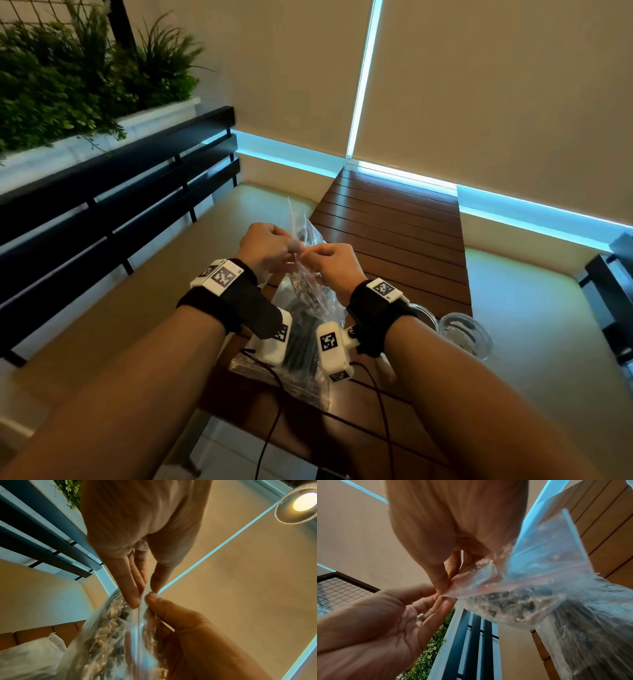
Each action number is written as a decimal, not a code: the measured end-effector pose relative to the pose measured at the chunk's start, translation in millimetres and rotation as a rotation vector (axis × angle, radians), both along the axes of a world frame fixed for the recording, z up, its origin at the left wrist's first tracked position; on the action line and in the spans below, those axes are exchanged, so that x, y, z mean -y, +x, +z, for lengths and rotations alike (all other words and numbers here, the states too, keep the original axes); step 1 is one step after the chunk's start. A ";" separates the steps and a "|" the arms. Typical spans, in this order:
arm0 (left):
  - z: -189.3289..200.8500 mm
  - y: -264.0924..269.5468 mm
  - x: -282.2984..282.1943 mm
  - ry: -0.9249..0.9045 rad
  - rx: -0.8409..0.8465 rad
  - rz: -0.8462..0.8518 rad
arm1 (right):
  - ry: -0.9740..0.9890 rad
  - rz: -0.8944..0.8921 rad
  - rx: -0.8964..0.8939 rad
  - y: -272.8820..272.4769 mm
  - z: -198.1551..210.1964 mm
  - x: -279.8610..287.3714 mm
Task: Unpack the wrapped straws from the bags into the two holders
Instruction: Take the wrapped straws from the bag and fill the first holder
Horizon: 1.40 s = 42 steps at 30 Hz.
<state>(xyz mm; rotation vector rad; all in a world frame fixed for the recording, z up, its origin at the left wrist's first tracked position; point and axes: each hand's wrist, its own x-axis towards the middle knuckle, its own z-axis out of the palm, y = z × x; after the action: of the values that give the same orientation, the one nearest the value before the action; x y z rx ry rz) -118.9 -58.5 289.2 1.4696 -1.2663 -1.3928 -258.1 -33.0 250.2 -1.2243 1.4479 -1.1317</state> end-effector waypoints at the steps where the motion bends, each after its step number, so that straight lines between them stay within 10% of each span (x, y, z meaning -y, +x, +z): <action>1: -0.9 -0.6 1.6 -0.005 0.005 0.018 | 0.007 -0.005 0.007 1.0 -1.2 0.4; 22: -18.6 -20.5 21.7 -0.131 0.260 0.074 | -0.035 -0.609 -0.150 -34.3 -0.8 17.5; 28: -14.8 -38.1 15.4 -0.004 0.247 -0.031 | -0.138 -0.308 -0.267 -25.4 -0.3 21.8; 33: -26.7 -6.3 27.5 -0.003 0.271 0.092 | -0.047 -0.685 -0.304 -76.7 -1.2 30.1; 37: -33.9 -12.2 23.7 0.013 0.183 0.053 | -0.151 -0.560 -0.614 -74.7 0.9 23.8; 42: -34.4 -30.2 19.2 -0.095 0.135 -0.015 | -0.521 0.129 -1.005 -31.2 15.1 23.7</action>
<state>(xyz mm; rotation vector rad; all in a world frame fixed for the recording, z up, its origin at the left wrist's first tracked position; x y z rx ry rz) -149.1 -77.7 254.9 1.5119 -1.4105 -1.2428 -289.3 -56.8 265.3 -2.4445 1.7656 -0.8352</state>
